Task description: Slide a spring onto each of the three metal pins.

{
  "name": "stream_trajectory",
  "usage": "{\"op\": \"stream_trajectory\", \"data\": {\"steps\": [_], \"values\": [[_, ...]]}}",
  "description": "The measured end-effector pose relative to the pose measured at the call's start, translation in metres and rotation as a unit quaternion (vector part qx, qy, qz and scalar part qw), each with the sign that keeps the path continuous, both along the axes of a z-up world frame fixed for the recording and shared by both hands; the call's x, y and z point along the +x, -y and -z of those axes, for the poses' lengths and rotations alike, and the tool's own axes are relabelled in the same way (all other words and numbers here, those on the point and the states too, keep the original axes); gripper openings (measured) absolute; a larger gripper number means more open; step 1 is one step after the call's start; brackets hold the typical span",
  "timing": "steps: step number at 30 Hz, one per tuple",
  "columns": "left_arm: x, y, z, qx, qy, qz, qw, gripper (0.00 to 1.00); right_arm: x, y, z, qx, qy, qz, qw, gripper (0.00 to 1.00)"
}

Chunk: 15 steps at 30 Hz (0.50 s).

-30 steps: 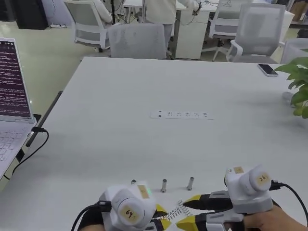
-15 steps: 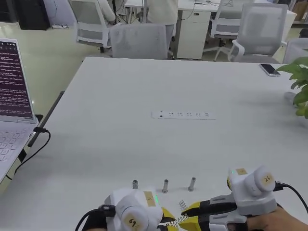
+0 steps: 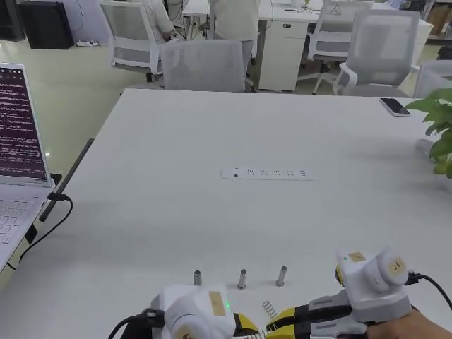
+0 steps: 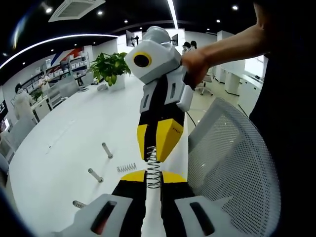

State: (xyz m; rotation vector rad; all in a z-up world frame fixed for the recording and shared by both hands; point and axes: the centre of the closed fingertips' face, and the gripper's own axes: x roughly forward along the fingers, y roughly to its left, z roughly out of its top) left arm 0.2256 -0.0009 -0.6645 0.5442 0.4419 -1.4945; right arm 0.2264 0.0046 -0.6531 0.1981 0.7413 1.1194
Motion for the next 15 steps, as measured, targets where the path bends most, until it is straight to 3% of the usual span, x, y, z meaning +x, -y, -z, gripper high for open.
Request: {"op": "stream_trajectory", "data": {"steps": [8,15], "values": [[0.0037,0.0003,0.0051,0.004,0.01,-0.006,0.9999,0.02,0.0036,-0.0021,0.0015,-0.006,-0.002,0.01,0.9999,0.08],[0.0061,0.0012,0.0089,0.003,0.004,-0.021,0.9998,0.03,0.0063,-0.0024,0.0039,-0.018,0.002,0.012,0.9998,0.08]]}}
